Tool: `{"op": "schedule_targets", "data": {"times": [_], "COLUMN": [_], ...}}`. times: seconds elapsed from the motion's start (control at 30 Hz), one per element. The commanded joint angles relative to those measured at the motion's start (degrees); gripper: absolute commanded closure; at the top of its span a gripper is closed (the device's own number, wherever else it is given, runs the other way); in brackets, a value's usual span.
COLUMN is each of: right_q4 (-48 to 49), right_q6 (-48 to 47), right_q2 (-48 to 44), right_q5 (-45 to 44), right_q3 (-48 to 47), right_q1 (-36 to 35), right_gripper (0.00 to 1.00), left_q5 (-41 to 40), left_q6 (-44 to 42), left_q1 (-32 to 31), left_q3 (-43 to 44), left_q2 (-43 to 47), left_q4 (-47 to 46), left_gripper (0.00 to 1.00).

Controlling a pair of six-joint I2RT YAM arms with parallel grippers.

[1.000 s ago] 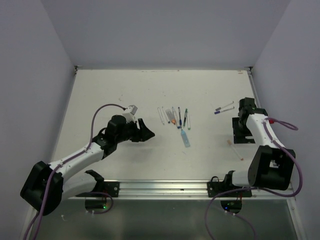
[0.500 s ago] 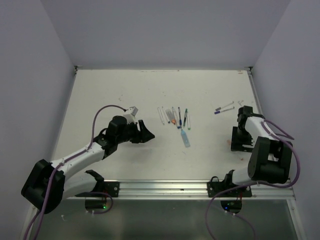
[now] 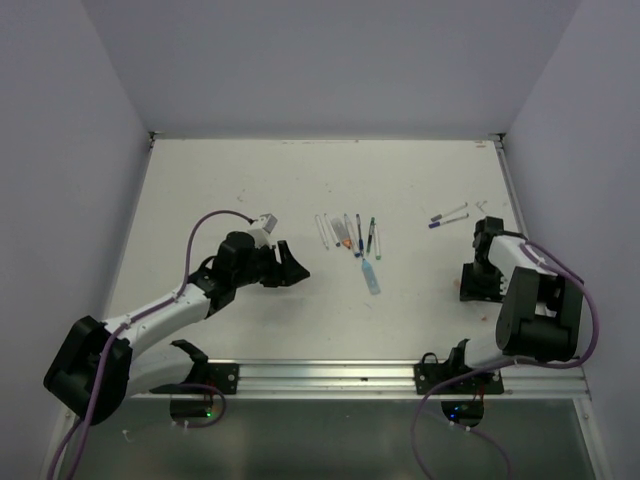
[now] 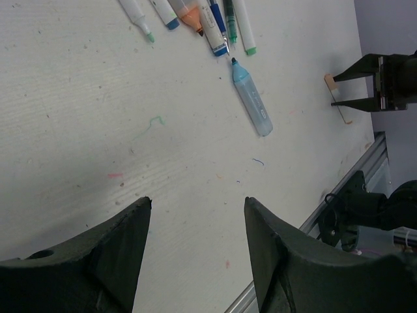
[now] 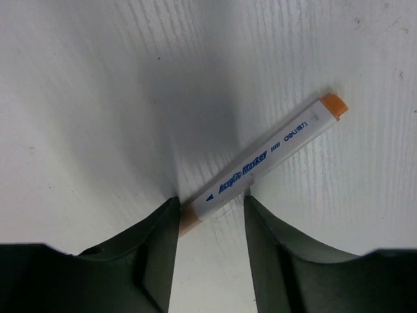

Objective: Open the pen caps

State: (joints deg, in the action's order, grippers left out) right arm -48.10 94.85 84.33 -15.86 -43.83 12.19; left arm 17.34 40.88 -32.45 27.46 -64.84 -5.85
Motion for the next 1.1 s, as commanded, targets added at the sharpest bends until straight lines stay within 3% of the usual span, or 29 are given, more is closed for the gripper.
{"op": "schedule_targets", "data": {"times": [0.0, 0.03, 0.1, 0.13, 0.23, 0.5, 0.63, 0.77, 0.93, 1.07], "right_q4": [4.9, 5.3, 6.3, 6.5, 9.2, 17.2, 18.2, 22.8, 40.0, 47.7], "right_q6": [0.3, -0.7, -1.7, -2.7, -5.9, -21.1, -38.0, -48.0, -59.6, -61.1], "right_q2": [4.6, 5.0, 5.3, 5.5, 5.6, 3.5, 1.4, -1.5, -4.6, -4.3], "right_q5": [0.8, 0.8, 1.2, 1.0, 1.2, 4.3, 5.5, 5.9, 24.3, 32.6], "right_q3": [1.6, 1.8, 1.9, 2.0, 2.7, -1.2, -8.9, -10.3, -4.0, -1.0], "right_q1": [0.0, -0.1, 0.0, 0.0, 0.0, -3.7, -11.2, -19.5, -27.5, -31.8], "right_gripper": [0.56, 0.67, 0.76, 0.86, 1.00, 1.00, 1.00, 1.00, 1.00, 1.00], "left_q5": [0.1, 0.0, -0.2, -0.5, -0.7, -2.0, -2.1, -2.4, 0.1, 4.9], "left_q6": [-1.2, -1.2, -1.2, -1.3, -1.2, -1.6, -1.9, -1.9, -1.7, 0.2], "left_q1": [-0.3, -0.3, -0.3, -0.4, -0.3, -0.3, -0.3, -0.3, -0.3, -0.3], "left_q3": [0.8, 0.8, 0.9, 1.1, 1.0, 1.8, 3.3, 5.6, 5.9, 4.9], "left_q2": [-0.2, -0.2, -0.4, -0.5, -0.5, -0.6, -1.3, -3.2, -3.3, -4.7], "left_q4": [-0.9, -0.9, -0.7, -0.7, -0.5, 0.6, 1.5, 3.0, 0.9, -5.0], "left_gripper": [0.37, 0.37, 0.37, 0.37, 0.37, 0.37, 0.37, 0.39, 0.45, 0.50]}}
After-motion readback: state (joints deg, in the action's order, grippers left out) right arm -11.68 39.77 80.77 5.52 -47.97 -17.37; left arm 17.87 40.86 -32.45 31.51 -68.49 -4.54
